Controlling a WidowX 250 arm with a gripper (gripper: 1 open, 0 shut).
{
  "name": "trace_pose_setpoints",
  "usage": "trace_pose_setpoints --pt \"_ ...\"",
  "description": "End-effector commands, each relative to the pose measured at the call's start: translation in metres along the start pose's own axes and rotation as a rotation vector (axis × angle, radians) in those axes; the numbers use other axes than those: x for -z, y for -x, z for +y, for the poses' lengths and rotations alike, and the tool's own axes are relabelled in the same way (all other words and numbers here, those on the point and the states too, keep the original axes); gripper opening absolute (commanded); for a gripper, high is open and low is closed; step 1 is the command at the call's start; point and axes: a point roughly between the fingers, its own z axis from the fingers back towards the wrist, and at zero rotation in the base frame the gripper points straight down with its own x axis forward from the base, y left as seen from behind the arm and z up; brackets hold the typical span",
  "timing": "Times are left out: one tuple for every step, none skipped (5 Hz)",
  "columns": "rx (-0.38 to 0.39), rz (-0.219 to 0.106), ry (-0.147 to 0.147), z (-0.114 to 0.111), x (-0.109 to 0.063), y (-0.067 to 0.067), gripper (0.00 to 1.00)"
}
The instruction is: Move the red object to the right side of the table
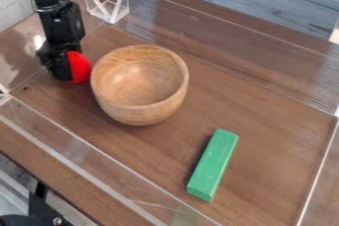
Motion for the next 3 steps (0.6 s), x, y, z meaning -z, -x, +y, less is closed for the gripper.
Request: trace_pose_setpoints --pt "0.051 -0.034 0.018 -0.0056 -0.0002 -0.0051 1.00" --pt "0.026 -0.087 0.040 -0.0086 -0.0005 -0.0103 0.00" --pt "-0.006 -0.130 0.062 -0.0108 -0.0011 -0.0147 0.00"
